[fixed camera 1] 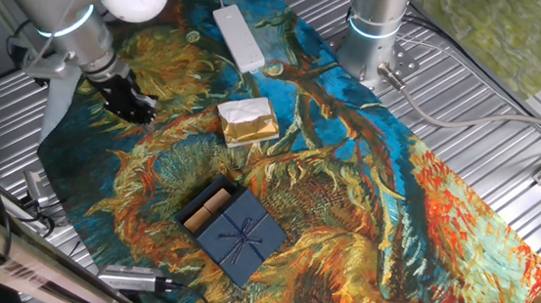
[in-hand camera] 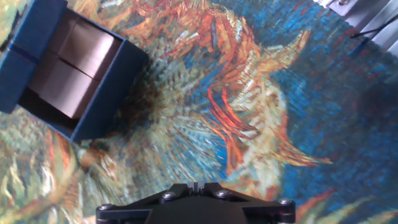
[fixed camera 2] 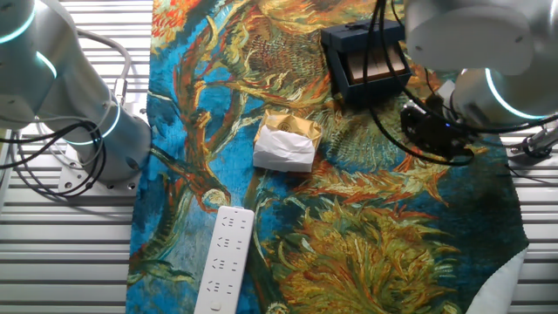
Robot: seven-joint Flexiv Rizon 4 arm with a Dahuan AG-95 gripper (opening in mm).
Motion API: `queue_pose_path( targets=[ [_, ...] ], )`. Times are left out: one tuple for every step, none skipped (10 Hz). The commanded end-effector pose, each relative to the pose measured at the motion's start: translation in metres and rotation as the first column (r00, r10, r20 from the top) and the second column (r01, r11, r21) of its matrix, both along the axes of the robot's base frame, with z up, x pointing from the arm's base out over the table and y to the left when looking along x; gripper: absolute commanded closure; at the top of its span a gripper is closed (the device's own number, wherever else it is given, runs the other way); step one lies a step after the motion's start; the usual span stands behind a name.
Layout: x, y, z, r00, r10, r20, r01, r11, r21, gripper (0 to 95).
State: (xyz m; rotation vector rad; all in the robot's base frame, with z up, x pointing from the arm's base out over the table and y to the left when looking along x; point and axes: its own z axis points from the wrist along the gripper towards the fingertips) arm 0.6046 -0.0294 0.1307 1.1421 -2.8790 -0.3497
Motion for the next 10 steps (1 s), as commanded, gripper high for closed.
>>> queue_pose_path(
  targets=[
    [0.000,0.006,-0.002,1.000,-0.012,0.000,0.012,1.000,0.001,95.0],
    [0.000,0.008,-0.003,1.000,-0.027,-0.003,0.027,1.000,0.014,95.0],
    [0.000,0.009,-0.003,0.999,-0.043,-0.008,0.043,0.999,0.032,95.0],
    [0.000,0.011,-0.004,0.998,-0.056,-0.013,0.057,0.997,0.045,95.0],
    [-0.001,0.014,-0.005,0.998,-0.058,-0.014,0.058,0.997,0.048,95.0],
    [-0.002,0.018,-0.007,0.998,-0.062,-0.013,0.063,0.997,0.050,95.0],
    [-0.002,0.021,-0.008,0.998,-0.069,-0.015,0.070,0.996,0.054,95.0],
    [-0.002,0.027,-0.009,0.996,-0.090,-0.020,0.091,0.994,0.062,95.0],
    [-0.003,0.031,-0.009,0.995,-0.101,-0.023,0.102,0.992,0.070,95.0],
    [-0.003,0.035,-0.009,0.994,-0.108,-0.026,0.110,0.991,0.079,95.0]
  ],
)
